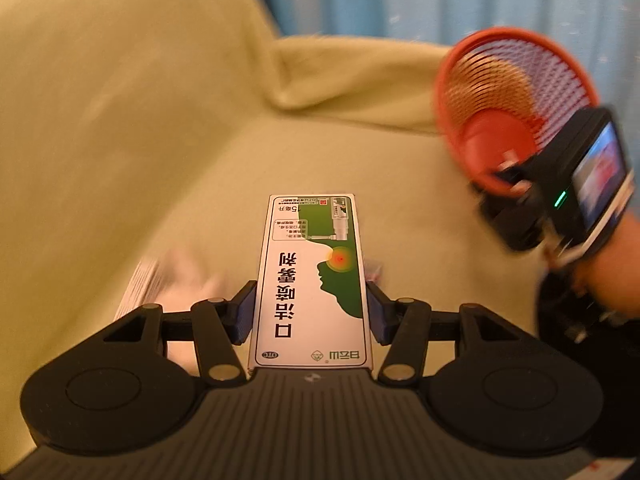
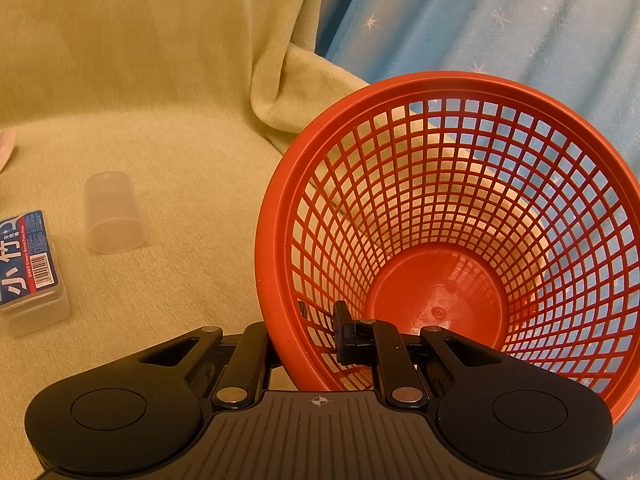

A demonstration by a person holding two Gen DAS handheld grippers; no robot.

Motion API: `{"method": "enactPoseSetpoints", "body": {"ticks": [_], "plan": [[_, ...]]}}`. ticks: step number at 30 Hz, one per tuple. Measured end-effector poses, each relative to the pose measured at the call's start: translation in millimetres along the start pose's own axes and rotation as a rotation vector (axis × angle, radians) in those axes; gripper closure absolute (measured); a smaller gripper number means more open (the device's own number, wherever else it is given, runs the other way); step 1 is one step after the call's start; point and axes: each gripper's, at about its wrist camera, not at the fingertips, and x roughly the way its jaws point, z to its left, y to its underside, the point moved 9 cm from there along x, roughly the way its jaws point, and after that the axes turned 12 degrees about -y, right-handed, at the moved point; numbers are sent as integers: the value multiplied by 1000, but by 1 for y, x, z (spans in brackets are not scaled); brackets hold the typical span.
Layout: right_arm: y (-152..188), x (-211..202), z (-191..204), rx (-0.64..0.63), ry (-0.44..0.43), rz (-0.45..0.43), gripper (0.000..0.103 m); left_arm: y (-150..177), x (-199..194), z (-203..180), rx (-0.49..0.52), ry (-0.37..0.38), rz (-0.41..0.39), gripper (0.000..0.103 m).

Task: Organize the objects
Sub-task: 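Carry the medicine box to the basket and release it with the left gripper, then move the left gripper to the white pill bottle and grasp it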

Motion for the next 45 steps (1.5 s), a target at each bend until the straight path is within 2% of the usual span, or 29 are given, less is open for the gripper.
{"method": "enactPoseSetpoints", "body": {"ticks": [8,14,17,19,22,25,28,32,34,40,45], "plan": [[0,-1,0,6,-2,-4,93,-98,-2,-68,184,197,-110,53],[-1,-1,0,14,-5,-9,93,-156,1,-135,300,326,-165,53],[-2,-1,0,19,-7,-11,93,-177,13,-162,291,396,-155,50],[-3,0,-1,21,-9,-13,93,-189,19,-164,251,393,-164,50],[-3,1,-2,23,-15,-13,93,-197,16,-146,184,359,-188,50],[-3,3,-2,23,-13,-11,93,-188,14,-105,107,269,-183,50],[-3,4,-1,22,-11,-10,93,-164,15,-55,7,155,-144,49],[-4,5,-1,22,-15,-10,93,-116,19,4,-102,13,-74,44],[-3,3,-3,24,-15,-11,93,-86,19,21,-128,-39,-34,44],[-1,1,0,16,-11,-8,93,1,33,17,-181,-97,125,41],[0,2,-1,14,-11,-6,93,39,49,-3,-310,-116,208,41]]}}
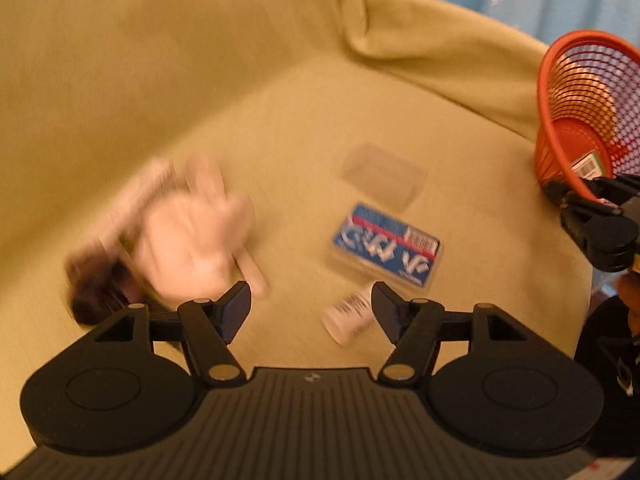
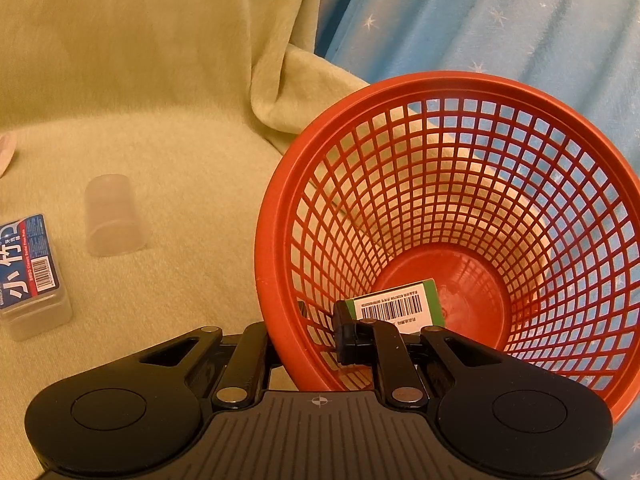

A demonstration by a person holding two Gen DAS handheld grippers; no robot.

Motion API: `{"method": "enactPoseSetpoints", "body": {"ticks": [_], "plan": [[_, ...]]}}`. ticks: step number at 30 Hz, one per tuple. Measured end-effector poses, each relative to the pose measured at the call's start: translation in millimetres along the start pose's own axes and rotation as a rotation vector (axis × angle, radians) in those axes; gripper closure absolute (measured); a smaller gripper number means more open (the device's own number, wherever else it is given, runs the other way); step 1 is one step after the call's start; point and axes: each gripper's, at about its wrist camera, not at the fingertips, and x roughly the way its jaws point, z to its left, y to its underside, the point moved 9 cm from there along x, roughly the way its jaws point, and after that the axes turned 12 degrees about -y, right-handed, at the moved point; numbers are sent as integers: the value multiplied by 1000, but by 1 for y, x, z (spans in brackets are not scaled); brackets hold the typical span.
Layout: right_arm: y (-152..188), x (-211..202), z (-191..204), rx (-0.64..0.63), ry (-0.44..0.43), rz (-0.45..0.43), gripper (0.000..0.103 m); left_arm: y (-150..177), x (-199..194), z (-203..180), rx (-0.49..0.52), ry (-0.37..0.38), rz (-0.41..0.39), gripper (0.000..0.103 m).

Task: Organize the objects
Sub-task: 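Move the left gripper to the white pill bottle and grasp it, then carry the pill bottle to the basket and open the left gripper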

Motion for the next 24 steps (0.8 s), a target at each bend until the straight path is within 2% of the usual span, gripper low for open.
{"method": "enactPoseSetpoints", "body": {"ticks": [4,9,12,16,24], "plan": [[1,-1,-1,2,-3,0,93,7,10,-20,-44,6,17,41],[2,-2,-1,2,-5,0,92,4,27,-27,-88,-48,25,42],[2,-3,-1,2,-8,-1,92,7,31,-25,-65,-77,42,49],[2,-4,-2,4,-10,-1,92,16,26,-20,-25,-66,35,62],[4,-8,-6,1,-9,-1,92,34,12,-13,66,-26,7,62]]}}
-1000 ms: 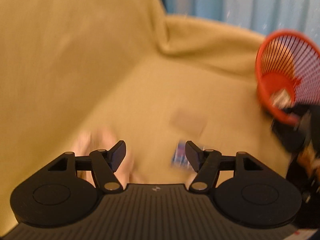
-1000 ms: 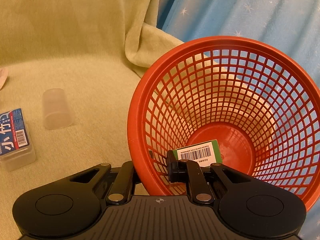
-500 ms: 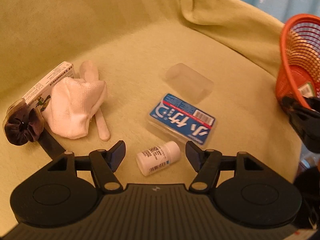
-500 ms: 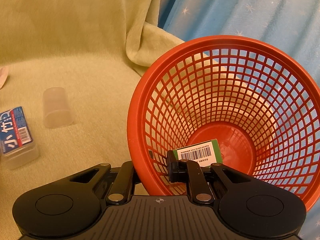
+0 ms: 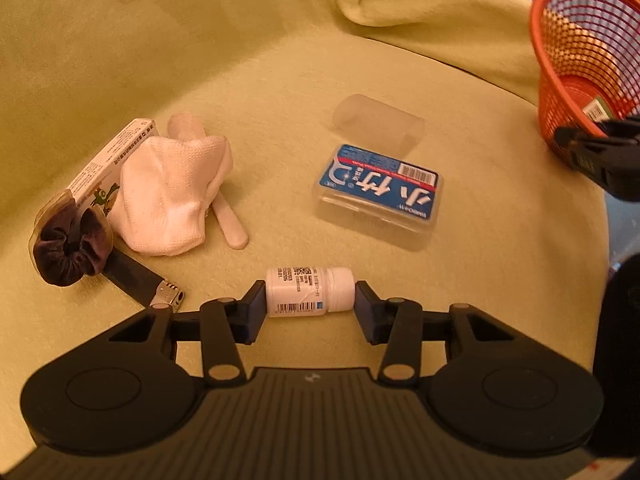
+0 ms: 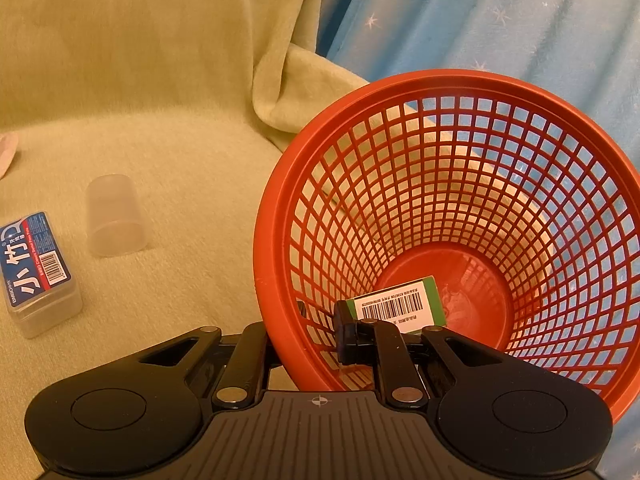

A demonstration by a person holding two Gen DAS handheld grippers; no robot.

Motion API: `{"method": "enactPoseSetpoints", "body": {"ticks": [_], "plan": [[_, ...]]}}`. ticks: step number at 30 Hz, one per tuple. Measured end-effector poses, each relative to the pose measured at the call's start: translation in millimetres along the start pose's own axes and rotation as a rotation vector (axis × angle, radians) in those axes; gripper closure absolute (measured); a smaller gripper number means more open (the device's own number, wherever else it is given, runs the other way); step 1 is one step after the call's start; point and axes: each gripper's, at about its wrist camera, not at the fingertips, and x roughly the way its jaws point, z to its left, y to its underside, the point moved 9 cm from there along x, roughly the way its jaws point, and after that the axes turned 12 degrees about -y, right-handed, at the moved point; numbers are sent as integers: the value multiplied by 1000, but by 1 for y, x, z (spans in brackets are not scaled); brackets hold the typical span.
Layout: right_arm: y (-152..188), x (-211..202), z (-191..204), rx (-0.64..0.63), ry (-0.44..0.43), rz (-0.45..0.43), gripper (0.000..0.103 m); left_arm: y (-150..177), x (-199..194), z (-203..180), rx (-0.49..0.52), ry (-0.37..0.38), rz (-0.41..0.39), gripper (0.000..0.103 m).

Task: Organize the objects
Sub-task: 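Carry the pill bottle to the basket and open the left gripper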

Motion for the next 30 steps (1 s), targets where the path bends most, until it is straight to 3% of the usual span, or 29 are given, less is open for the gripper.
{"method": "enactPoseSetpoints", "body": {"ticks": [20,30], "plan": [[2,0,1,-9,2,4,92,-64,-42,-15,29,56,-111,62],[2,1,3,-10,2,4,92,-110,-58,-22,-8,142,-176,62]]}}
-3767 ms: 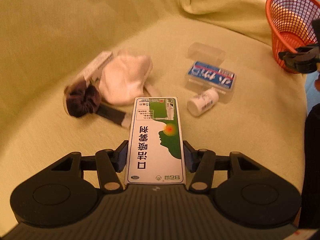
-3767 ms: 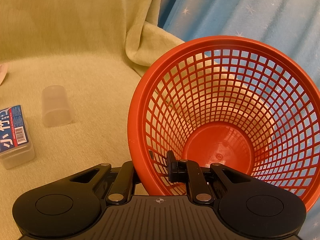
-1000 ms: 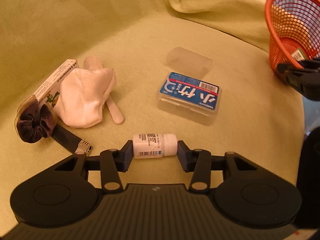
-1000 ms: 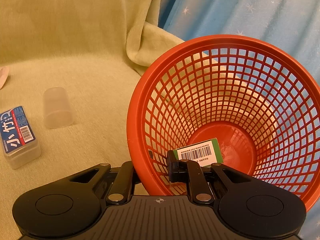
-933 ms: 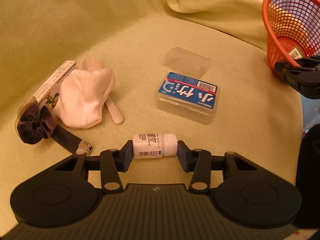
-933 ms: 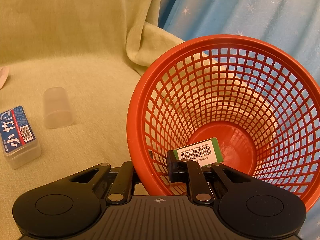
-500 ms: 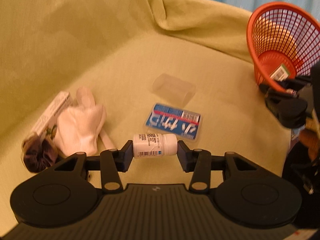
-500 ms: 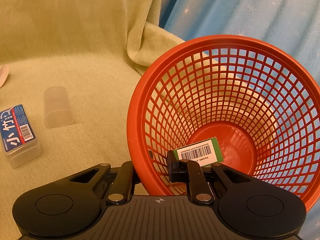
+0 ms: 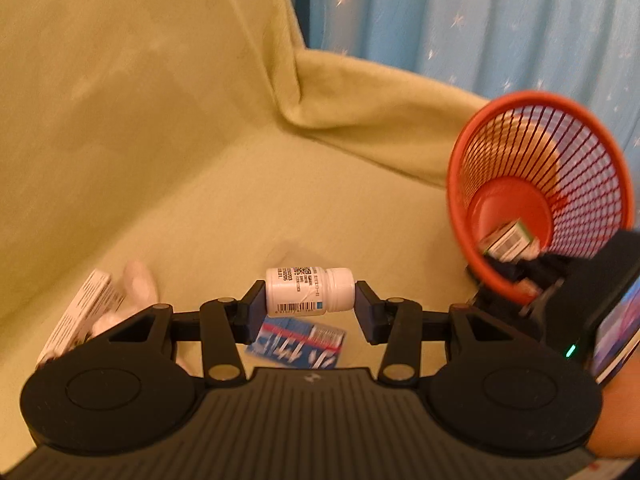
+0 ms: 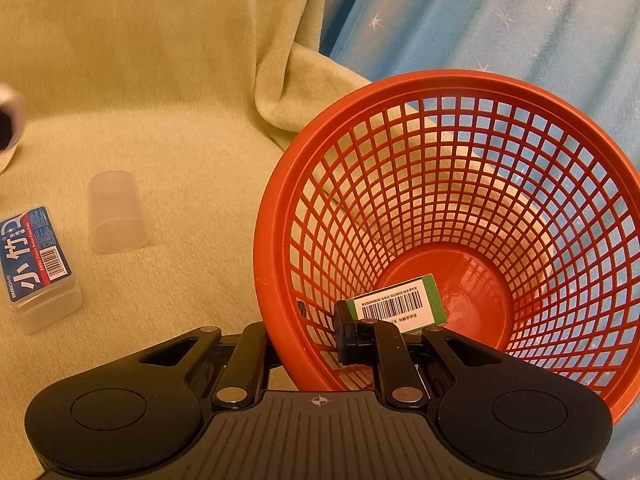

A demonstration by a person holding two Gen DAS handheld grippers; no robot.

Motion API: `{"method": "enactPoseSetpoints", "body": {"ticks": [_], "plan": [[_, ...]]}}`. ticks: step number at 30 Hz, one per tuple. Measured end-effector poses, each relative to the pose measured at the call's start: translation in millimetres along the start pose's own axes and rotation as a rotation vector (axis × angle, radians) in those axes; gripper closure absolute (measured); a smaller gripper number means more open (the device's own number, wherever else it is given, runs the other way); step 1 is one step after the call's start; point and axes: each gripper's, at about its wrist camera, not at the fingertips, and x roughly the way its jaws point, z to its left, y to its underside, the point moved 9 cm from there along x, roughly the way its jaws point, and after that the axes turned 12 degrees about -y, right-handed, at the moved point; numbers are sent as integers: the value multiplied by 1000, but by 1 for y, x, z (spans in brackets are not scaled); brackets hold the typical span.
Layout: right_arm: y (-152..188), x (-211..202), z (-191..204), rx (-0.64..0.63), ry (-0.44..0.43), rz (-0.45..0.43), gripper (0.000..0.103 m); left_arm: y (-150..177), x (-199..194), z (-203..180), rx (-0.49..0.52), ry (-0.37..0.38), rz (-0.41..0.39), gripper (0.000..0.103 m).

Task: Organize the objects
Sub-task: 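Carry the pill bottle to the basket and open the left gripper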

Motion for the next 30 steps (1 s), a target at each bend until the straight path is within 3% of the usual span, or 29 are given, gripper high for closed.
{"method": "enactPoseSetpoints", "body": {"ticks": [11,24,26,30], "plan": [[1,-2,0,7,-3,-4,92,-45,-11,-50,55,146,-58,62],[-2,-3,0,23,-7,-14,92,-88,-12,-160,231,378,-106,62],[-3,-3,0,26,-9,-15,92,-92,-6,-169,229,383,-111,53],[-5,-1,2,23,-12,-16,92,-100,-6,-152,173,354,-132,50]]}}
